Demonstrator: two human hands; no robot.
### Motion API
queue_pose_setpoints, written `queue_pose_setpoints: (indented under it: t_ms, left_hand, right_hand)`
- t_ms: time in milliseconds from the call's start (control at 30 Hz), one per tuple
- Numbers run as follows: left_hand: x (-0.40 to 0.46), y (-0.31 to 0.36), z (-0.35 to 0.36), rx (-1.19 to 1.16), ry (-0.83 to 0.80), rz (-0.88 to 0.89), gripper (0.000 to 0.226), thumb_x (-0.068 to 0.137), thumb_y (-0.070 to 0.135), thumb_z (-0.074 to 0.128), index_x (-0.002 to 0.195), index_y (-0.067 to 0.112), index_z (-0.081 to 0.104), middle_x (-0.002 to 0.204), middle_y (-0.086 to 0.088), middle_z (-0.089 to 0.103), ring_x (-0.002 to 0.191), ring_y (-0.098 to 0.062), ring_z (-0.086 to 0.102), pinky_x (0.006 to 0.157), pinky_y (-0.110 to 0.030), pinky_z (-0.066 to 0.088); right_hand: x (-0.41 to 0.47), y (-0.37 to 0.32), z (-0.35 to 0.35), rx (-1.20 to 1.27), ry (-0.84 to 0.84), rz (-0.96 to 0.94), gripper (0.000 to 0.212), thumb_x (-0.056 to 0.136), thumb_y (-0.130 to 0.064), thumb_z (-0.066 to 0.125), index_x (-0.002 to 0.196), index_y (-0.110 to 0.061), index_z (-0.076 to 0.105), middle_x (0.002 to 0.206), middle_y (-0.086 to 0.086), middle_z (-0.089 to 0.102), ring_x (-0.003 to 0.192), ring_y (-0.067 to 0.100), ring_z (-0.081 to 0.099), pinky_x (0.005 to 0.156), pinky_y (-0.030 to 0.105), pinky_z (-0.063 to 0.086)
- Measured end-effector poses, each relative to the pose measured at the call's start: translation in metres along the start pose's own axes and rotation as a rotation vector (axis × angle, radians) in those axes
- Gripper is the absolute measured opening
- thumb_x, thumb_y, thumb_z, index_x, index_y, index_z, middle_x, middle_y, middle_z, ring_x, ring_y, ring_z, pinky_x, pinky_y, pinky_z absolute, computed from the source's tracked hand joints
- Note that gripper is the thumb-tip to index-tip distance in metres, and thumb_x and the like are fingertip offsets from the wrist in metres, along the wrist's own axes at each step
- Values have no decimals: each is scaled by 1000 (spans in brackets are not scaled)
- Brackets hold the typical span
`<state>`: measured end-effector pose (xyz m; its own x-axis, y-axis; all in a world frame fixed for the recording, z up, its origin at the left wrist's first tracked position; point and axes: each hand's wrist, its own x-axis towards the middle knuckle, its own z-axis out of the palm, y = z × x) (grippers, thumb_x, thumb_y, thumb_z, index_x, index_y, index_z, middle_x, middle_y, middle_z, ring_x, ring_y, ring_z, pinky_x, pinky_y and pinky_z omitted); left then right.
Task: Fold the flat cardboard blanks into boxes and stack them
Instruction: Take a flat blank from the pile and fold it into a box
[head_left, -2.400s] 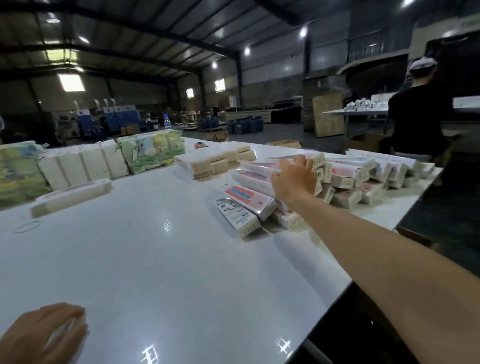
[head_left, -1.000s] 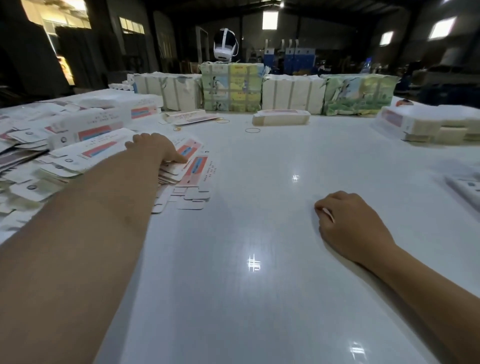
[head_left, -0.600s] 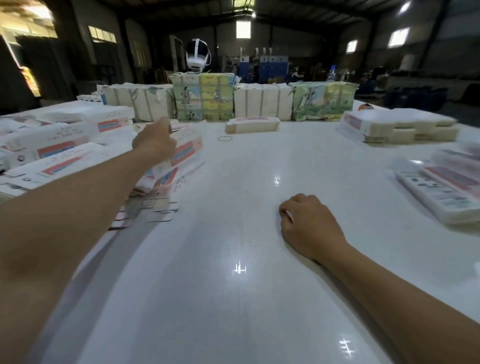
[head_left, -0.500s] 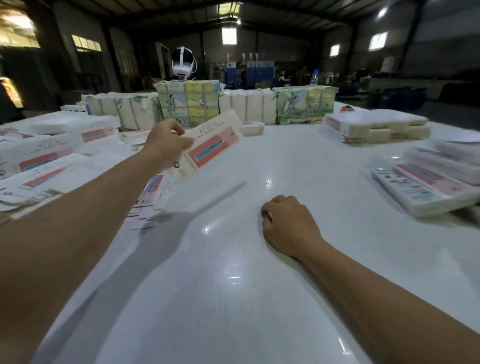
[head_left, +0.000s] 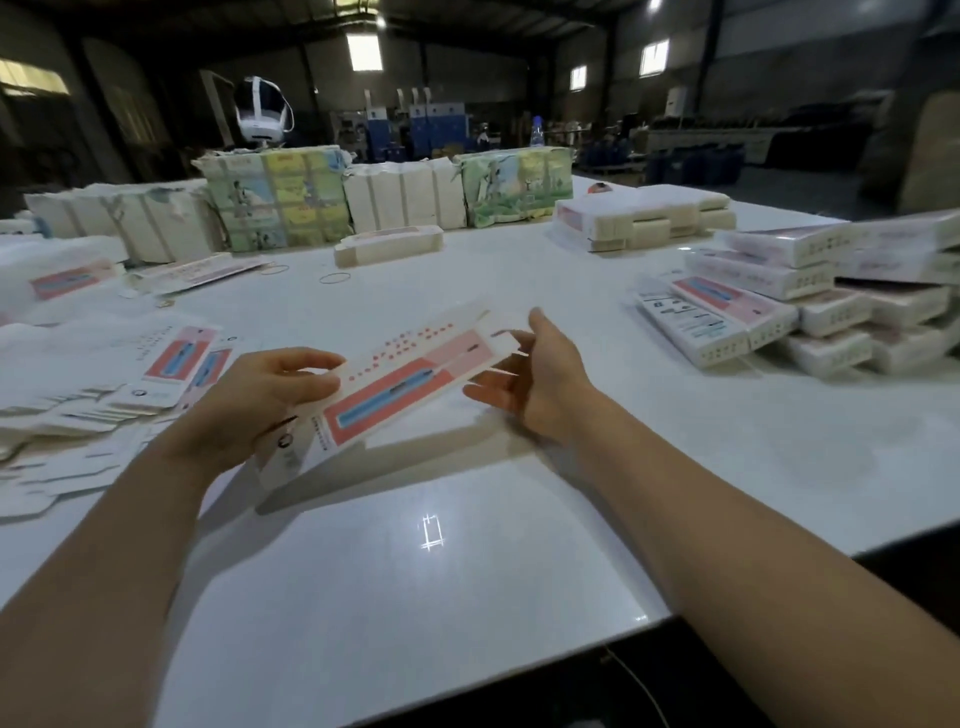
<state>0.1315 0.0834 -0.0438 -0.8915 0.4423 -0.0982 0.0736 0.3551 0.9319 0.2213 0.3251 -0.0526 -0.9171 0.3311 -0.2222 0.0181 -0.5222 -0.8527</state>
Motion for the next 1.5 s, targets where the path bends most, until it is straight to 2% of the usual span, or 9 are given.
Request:
queue_pose_setpoints:
  t_ms: [67,167,233,333,533,700,1033,1267,1500]
  left_hand:
    - [0,3,3,108,47,43,22,86,17,65,91,38,69,87,7,73,75,-18,72,58,-31,57]
    - [0,7,12,567,251,211,24,92,34,57,115,32,64,112,-1,67,84,-12,63,70,-31,50]
    - [1,8,27,991,315,409,65,85,63,46,138,25,46,136,-5,50,112,-22,50,93,-44,41]
    - [0,13,62,1164,287,522,108,65,87,30,150,22,14,150,-2,27,135,-25,25,112,-54,16]
    - [-2,19,76,871,443,838,87,74,53,69,139,5,36,124,-13,50,103,-28,47,87,-40,41]
    - [-8,20,76,778,476,884,92,67,70,57,135,10,40,118,-8,51,99,-22,45,86,-37,39]
    - [-16,23,64,1107,406,900,97,62,73,57,128,1,49,114,-15,59,95,-34,55,83,-44,44]
    - [-16,30,68,1159,500,914,71,57,52,83,104,3,62,83,-14,67,61,-32,60,52,-32,45]
    - [-6,16,51,1035,312,629,90,61,71,61,134,23,41,115,-2,57,95,-21,53,78,-39,51]
  right_hand:
    - [-5,-6,-1,-48,-106,55,48,95,-54,39,89,-11,59,72,11,72,64,26,71,48,36,57]
    - [-9,-3,6,-186,-128,-18,15,96,-20,53,96,-5,58,81,11,71,68,23,71,48,29,56]
    - [-10,1,11,-185,-126,-80,5,94,-8,53,93,-4,57,86,13,70,69,22,71,49,27,56]
    - [-9,7,15,-175,-200,-128,6,92,-6,55,93,-2,60,85,15,71,71,26,71,52,28,56]
    - [-14,4,12,71,-482,22,31,83,-20,58,110,-4,57,94,15,72,82,27,70,71,34,60]
    - [-15,6,10,75,-642,-44,31,84,-11,53,111,2,56,98,18,70,88,30,69,69,35,59]
    - [-11,0,4,-476,-360,-287,13,83,4,62,90,-4,70,80,8,73,67,19,69,51,23,53]
    - [-9,-2,-1,-629,-242,-384,27,86,7,54,77,-14,69,55,4,66,44,12,58,44,22,49]
    - [-2,-8,-5,-473,-182,-258,14,87,6,52,85,0,64,60,8,65,43,14,52,43,24,45]
